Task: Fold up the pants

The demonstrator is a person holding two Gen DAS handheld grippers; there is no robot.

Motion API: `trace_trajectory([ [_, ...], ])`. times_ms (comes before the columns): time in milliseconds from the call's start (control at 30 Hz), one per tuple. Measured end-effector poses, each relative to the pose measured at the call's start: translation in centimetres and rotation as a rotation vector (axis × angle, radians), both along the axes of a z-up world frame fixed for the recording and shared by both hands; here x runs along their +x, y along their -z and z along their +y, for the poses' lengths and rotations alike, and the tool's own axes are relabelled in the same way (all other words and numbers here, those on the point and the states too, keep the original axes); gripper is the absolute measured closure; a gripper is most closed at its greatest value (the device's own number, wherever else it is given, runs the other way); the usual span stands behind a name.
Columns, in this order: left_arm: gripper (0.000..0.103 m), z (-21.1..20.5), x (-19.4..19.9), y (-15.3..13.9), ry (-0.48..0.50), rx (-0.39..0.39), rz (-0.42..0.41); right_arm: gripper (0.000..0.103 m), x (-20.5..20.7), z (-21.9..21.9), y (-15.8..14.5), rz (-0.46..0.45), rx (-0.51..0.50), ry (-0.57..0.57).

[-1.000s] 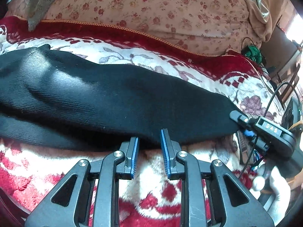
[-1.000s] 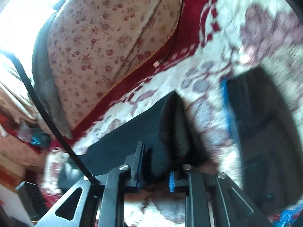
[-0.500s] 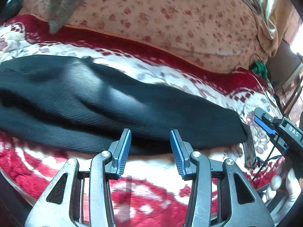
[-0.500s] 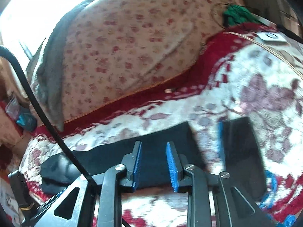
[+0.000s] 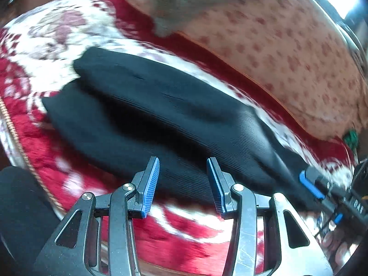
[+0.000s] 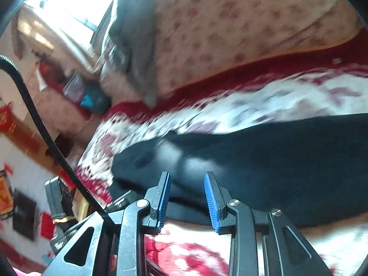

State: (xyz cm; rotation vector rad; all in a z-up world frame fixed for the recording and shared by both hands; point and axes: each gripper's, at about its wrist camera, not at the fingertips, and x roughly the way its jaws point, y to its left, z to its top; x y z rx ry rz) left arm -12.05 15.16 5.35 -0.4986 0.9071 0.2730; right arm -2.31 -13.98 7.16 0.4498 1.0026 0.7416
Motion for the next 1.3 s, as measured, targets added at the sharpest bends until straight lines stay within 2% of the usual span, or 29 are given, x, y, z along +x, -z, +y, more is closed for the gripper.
trace_trajectory([
  [167, 0.061, 4.1, -0.2, 0.5, -0.076, -0.015, 0.0, 0.074, -0.2, 5.9, 0.6, -0.022, -0.032, -0.122],
  [333, 0.061, 6.6, -0.4, 1.0, -0.117, -0.054, -0.009, 0.066, -1.7, 10.8, 1.1, -0.123, -0.125, -0.221],
  [567, 0.06, 7.9, 0.1, 1.6, -0.139, -0.102, -0.022, 0.064, -2.7, 15.6, 2.5, -0.273, -0.304, -0.333],
  [667, 0.054, 8.5, 0.5, 1.8, -0.149, -0.132, -0.035, 0.064, -3.3, 17.0, 3.1, -0.381, -0.408, -0.358],
  [733, 0.049, 8.8, 0.9, 1.9, -0.154, -0.131, -0.054, 0.064, -3.2, 17.7, 3.4, -0.428, -0.438, -0.373],
  [800, 0.048, 9.0, 1.6, 2.1, -0.155, -0.121, -0.052, 0.064, -3.1, 17.9, 3.4, -0.456, -0.445, -0.365],
  [900, 0.048, 9.6, 2.4, 2.2, -0.161, -0.135, -0.05, 0.064, -2.1, 17.7, 3.7, -0.438, -0.399, -0.353],
  [1033, 0.048, 10.1, 2.8, 1.9, -0.177, -0.15, -0.078, 0.074, -1.0, 17.4, 3.9, -0.413, -0.35, -0.347],
  [1133, 0.048, 10.6, 2.2, 1.3, -0.207, -0.168, -0.138, 0.08, -0.3, 17.1, 4.1, -0.38, -0.317, -0.347],
  [1200, 0.044, 11.0, 2.0, 1.2, -0.221, -0.174, -0.154, 0.082, 0.0, 16.9, 4.1, -0.356, -0.292, -0.348],
  [1233, 0.039, 11.2, 2.2, 1.4, -0.225, -0.188, -0.152, 0.083, 0.2, 16.8, 4.1, -0.348, -0.285, -0.349],
  [1300, 0.039, 11.4, 2.7, 1.8, -0.224, -0.203, -0.136, 0.084, 0.3, 16.9, 4.0, -0.339, -0.277, -0.356],
])
